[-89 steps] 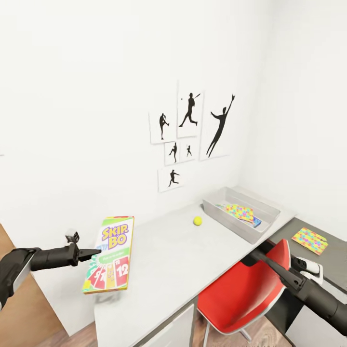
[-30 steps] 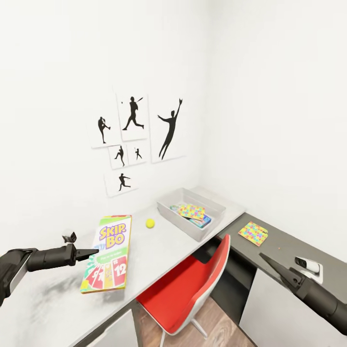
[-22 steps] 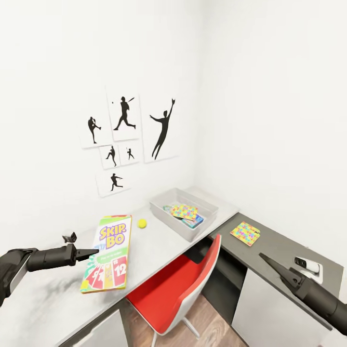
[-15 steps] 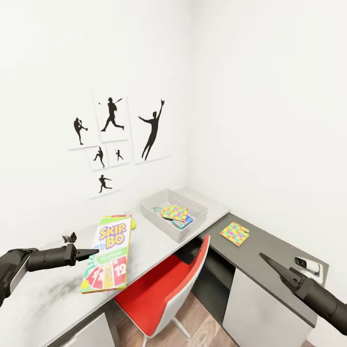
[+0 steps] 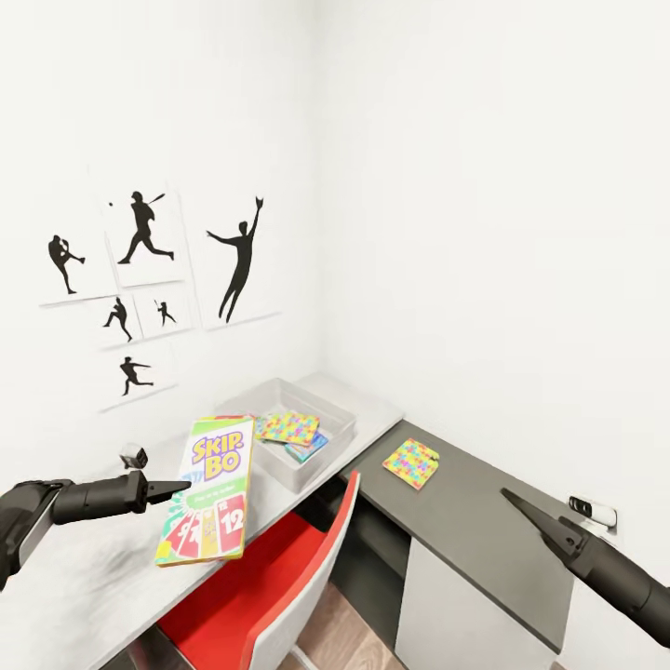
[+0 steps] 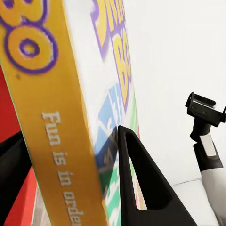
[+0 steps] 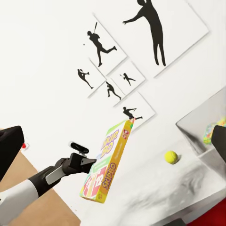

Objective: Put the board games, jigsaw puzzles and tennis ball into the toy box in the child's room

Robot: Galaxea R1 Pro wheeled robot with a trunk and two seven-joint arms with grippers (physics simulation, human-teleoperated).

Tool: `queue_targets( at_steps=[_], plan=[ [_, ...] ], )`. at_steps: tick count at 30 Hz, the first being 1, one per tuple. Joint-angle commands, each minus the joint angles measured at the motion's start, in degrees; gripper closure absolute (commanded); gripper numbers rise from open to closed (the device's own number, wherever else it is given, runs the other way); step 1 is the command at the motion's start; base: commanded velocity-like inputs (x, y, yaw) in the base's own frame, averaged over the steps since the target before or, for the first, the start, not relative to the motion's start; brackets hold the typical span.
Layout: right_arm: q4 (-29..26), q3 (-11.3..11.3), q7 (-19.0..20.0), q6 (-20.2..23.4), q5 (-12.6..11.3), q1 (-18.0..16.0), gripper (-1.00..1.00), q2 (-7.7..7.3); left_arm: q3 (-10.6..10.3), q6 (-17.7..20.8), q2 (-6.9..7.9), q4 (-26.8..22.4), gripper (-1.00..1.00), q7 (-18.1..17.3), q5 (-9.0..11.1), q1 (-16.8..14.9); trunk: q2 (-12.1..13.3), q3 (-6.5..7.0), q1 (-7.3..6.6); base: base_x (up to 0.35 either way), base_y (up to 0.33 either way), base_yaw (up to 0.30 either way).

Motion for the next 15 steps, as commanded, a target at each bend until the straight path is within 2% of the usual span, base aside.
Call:
queue_targets(
  at_steps=[1, 10, 15],
  plan=[
    [0.0, 0.0, 0.1, 0.5, -0.1, 0.0, -1.00, 0.00, 0.0, 0.5, 0.02, 0.0, 1.00, -0.2, 0.1, 0.0, 0.0, 0.02, 0.05, 0.270, -0.070, -0.091],
    [0.0, 0.0, 0.0, 0.5, -0.1, 0.0, -1.00, 0.00, 0.0, 0.4, 0.01, 0.0, 1.00, -0.2, 0.1, 0.0, 0.0, 0.11, 0.05, 0.284, -0.100, -0.029],
    [0.0, 0.0, 0.1, 0.5, -0.1, 0.0, -1.00, 0.00, 0.0, 0.4, -0.01, 0.0, 1.00, -0.2, 0.1, 0.0, 0.0, 0.11, 0.05, 0.173, -0.131, -0.002]
  ],
)
